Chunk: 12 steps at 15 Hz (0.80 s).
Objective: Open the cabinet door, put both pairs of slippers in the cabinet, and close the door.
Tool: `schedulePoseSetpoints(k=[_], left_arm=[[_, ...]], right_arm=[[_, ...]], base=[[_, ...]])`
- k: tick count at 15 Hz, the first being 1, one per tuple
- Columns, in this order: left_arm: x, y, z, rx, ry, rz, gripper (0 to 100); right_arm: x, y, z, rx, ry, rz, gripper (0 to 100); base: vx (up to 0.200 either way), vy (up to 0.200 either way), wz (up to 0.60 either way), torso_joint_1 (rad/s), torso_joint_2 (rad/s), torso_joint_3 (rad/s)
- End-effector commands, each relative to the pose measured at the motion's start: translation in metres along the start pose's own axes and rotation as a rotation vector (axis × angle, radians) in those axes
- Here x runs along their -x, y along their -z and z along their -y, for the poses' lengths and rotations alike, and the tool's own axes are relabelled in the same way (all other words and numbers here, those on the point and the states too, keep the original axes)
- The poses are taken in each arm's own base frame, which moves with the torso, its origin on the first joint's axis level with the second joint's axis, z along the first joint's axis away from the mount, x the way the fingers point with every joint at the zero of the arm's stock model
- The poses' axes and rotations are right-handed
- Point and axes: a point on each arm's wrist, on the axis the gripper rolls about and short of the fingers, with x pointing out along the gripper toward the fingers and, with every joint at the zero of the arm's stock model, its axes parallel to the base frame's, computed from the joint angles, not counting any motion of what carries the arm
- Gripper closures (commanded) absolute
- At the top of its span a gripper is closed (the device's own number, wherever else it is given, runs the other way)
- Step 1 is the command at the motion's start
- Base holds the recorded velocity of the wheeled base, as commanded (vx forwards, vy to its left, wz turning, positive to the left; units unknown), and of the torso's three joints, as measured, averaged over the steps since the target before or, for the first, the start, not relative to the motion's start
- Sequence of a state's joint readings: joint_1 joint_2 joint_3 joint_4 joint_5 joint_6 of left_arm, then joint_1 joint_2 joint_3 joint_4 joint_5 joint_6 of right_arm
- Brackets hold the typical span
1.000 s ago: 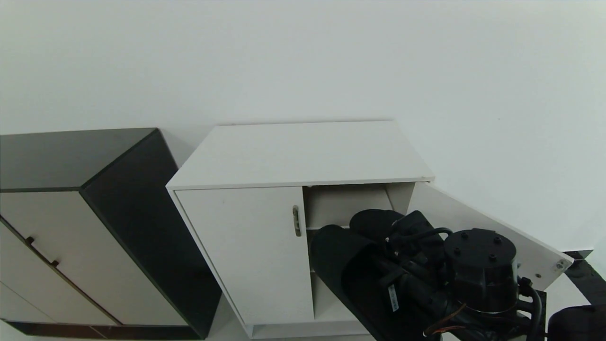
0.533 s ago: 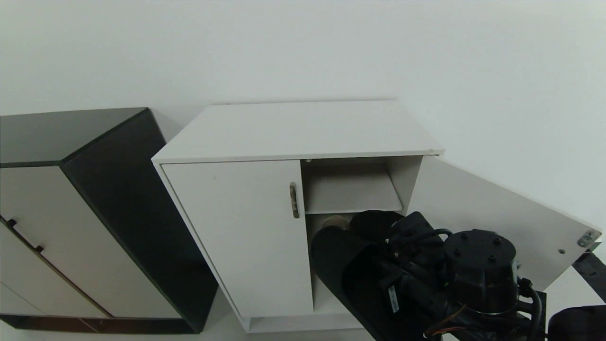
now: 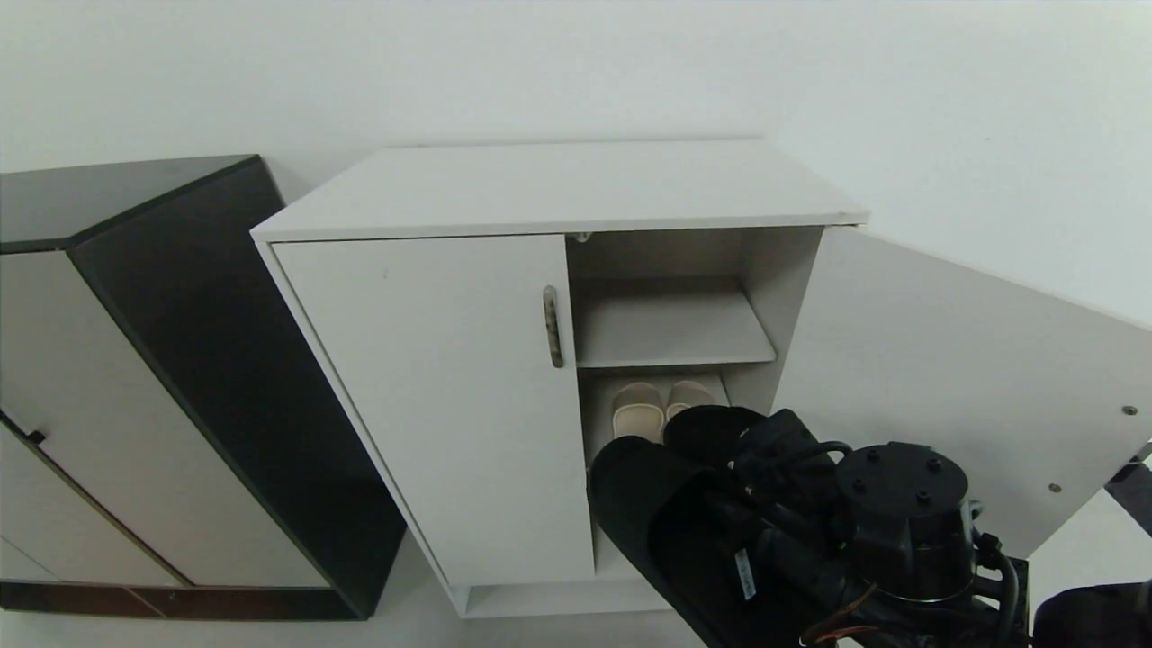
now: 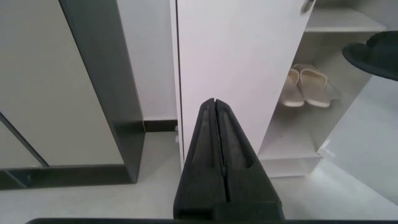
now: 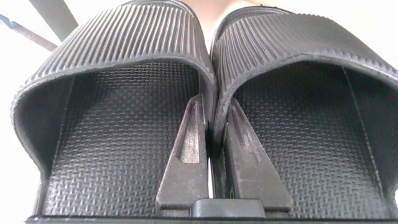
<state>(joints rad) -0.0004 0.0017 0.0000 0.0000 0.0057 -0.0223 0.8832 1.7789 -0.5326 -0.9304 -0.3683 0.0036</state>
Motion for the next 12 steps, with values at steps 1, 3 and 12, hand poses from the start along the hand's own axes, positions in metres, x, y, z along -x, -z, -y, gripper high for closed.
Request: schedulePoseSetpoints(k=[1,3,12], left_arm=[[0.0000,0.0000,0.0000,0.001,0.001,0.000,100],[0.0000,0.0000,0.0000,0.001,-0.001,0.000,100],[0.0000,0.0000,0.0000,0.001,-0.001,0.000,100]], right_arm=[[-0.0016,0.0017,-0.0007,0.000,0.000,-0.001,100],[-0.0018,0.0024,-0.0008,0.000,-0.001,0.003,100],[-0.0042,0.0060,-0.0017,0.005,0.000,-0.010,100]], base=[[0.000,0.000,0.00,-0.129,0.46,0.339],[0.000,0.000,0.00,-0.117,0.46,0.339],[0.000,0.000,0.00,-0.051,0.39,0.335]])
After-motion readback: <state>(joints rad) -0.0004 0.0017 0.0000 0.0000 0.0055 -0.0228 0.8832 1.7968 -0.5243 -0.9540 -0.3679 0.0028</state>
